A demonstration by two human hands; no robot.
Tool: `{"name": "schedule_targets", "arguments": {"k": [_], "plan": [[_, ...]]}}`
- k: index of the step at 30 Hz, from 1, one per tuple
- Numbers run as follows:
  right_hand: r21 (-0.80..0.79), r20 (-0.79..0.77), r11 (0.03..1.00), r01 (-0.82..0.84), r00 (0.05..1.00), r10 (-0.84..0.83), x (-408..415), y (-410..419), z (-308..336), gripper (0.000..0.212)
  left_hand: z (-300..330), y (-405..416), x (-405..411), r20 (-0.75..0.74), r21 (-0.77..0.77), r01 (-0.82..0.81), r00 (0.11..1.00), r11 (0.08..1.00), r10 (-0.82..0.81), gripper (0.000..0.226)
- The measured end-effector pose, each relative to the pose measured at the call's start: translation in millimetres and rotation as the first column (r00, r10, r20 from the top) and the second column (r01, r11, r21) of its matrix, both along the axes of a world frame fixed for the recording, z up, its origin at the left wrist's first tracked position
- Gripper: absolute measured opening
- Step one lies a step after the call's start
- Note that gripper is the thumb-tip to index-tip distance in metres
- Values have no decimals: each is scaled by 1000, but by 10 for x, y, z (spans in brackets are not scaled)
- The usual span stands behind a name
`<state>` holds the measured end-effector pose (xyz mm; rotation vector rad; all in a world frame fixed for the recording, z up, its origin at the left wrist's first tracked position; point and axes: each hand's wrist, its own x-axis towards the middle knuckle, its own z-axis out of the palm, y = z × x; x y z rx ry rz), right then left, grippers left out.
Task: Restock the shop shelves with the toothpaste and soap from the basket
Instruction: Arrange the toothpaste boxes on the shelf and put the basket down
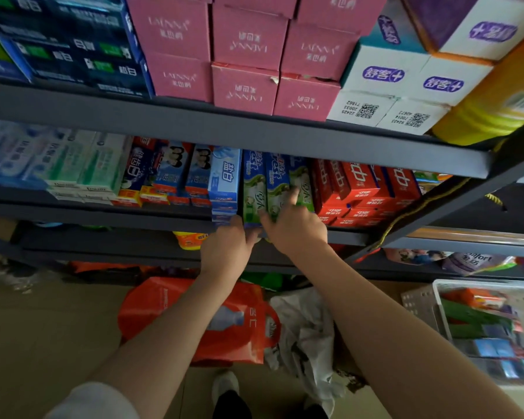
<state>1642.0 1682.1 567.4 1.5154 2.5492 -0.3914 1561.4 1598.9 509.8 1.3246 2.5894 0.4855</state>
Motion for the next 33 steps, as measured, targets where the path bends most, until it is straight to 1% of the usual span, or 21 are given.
{"name": "schedule_targets", "arguments": {"k": [3,4,5,7,9,10,12,14,17,20,24,30,33], "plan": [[9,-14,1000,-16,1000,16,-4,18,-41,80,15,-95,-28,18,17,-13,1000,1000,13,40],[53,-34,998,-36,999,38,42,8,-36,79,20,-158,-45,19,36,-21,1000,999,21,39],[131,-61,989,-70,995,79,115,1,-46,78,19,-230,-67,30,83,-35,999,996,32,37],[362,-144,913,-187,957,253,279,4,-112,71,5,-340,-124,71,234,-72,996,970,57,34],[495,-117,796,-349,881,459,365,46,-227,63,-9,-358,-197,82,344,-95,994,934,71,39],[509,-82,749,-425,842,533,361,87,-294,62,-2,-335,-229,92,371,-97,993,923,68,42],[498,-49,700,-511,790,611,272,134,-375,66,-14,-281,-273,144,390,-123,987,912,72,51],[495,-77,690,-528,764,640,157,167,-425,69,-38,-235,-322,225,400,-151,972,904,63,57],[509,-104,678,-531,744,660,78,224,-470,70,-86,-176,-434,314,378,-124,949,918,-1,51],[523,-141,675,-521,728,671,46,286,-471,67,-102,-135,-550,293,372,-57,954,927,-59,50],[532,-154,679,-505,731,665,23,295,-501,61,-125,-142,-535,209,372,5,974,928,-89,51],[533,-162,676,-508,723,671,41,308,-511,54,-130,-106,-464,171,394,-24,984,919,-47,45],[500,-178,685,-529,711,680,102,328,-515,60,-133,-103,-436,154,392,-47,988,919,-15,39]]}}
